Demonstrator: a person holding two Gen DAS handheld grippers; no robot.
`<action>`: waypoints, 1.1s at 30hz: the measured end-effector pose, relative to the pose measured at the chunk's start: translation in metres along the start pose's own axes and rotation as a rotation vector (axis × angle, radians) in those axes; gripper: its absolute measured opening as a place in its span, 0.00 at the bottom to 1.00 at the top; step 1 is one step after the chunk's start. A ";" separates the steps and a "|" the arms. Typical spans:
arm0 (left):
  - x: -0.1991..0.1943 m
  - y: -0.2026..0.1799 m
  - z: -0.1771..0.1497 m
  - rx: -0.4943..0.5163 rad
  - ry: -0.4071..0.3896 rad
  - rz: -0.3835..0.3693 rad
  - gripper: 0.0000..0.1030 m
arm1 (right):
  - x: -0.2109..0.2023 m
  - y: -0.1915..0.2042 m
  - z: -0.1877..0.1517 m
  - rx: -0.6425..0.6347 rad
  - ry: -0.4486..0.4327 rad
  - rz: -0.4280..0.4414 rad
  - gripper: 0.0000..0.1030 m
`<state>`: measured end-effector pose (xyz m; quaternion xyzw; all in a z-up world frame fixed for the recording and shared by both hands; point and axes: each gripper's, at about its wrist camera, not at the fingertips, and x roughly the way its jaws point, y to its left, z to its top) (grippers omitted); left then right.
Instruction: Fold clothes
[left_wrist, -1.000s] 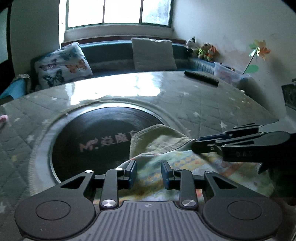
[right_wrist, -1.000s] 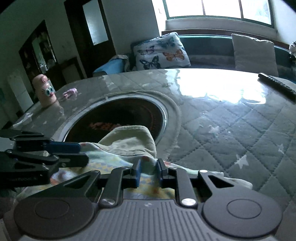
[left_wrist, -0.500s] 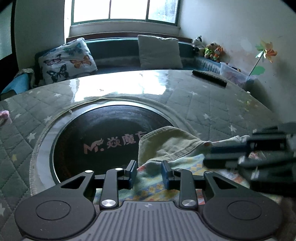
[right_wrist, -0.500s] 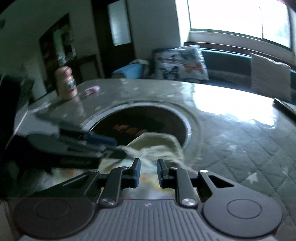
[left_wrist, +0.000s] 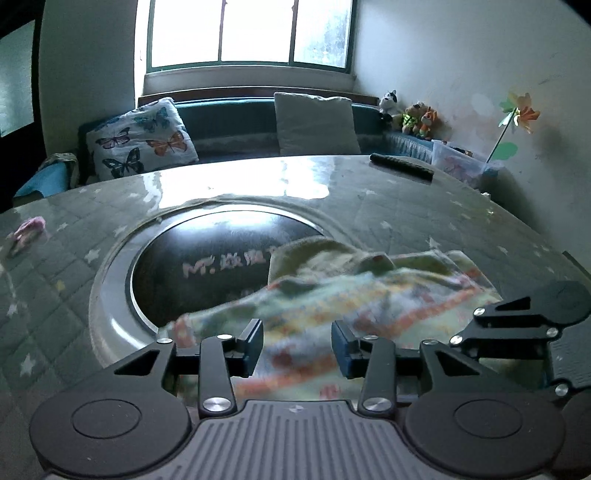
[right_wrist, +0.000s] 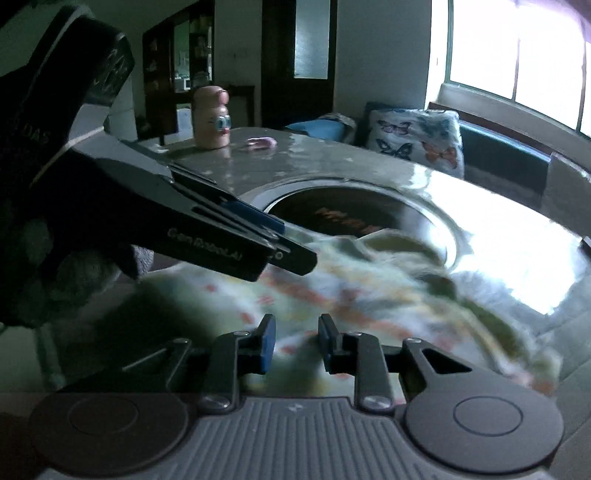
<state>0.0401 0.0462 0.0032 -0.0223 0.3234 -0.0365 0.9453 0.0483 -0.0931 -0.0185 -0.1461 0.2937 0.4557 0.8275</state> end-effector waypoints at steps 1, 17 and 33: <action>-0.004 -0.001 -0.005 0.001 -0.002 0.000 0.42 | -0.002 0.005 -0.003 -0.006 -0.002 0.008 0.24; -0.025 0.003 -0.042 -0.029 -0.024 0.043 0.43 | -0.047 -0.029 -0.036 0.238 -0.043 -0.059 0.25; -0.028 0.004 -0.046 -0.047 -0.027 0.054 0.52 | -0.081 -0.073 -0.054 0.383 -0.073 -0.217 0.25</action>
